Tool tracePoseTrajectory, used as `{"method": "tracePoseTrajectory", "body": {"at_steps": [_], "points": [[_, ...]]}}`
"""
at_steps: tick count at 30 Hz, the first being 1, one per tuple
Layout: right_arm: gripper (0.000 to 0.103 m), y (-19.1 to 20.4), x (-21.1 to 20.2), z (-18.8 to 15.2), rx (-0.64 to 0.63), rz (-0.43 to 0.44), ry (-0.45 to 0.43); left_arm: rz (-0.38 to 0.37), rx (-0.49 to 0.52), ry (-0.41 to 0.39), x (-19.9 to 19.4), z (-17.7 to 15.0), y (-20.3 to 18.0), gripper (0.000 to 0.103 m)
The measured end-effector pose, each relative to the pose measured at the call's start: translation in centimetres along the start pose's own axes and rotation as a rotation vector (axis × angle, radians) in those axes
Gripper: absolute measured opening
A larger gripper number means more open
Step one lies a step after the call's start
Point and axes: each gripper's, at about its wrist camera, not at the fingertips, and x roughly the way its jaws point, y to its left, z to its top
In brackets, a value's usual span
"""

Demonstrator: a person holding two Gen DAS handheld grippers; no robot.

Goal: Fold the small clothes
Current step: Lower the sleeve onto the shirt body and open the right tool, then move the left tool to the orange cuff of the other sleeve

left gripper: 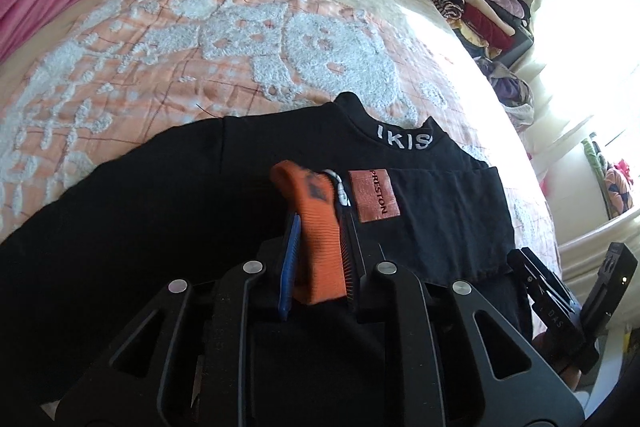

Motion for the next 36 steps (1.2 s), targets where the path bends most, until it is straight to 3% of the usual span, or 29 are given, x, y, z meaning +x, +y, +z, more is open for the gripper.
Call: {"method": "tracePoseTrajectory", "body": {"at_steps": [6, 13, 20, 29, 36], "points": [[0.064, 1.7, 2.3, -0.1, -0.037, -0.002, 0.06, 0.006, 0.113, -0.01, -0.4, -0.8, -2.0, 0.031], [0.067, 1.1, 4.2, -0.8, 0.005, -0.031, 0.123, 0.077, 0.135, 0.134, 4.9, -2.5, -1.8, 0.036], [0.077, 2.0, 0.8, -1.2, -0.017, 0.017, 0.037, 0.047, 0.133, 0.075, 2.5, -2.8, -1.7, 0.049], [0.093, 3.6, -2.7, -1.8, -0.053, 0.056, -0.039, 0.103, 0.117, -0.039, -1.8, -4.0, -1.1, 0.075], [0.097, 5.1, -4.6, -2.2, -0.066, 0.088, -0.071, 0.165, 0.109, -0.124, -4.8, -4.9, -0.8, 0.092]]}}
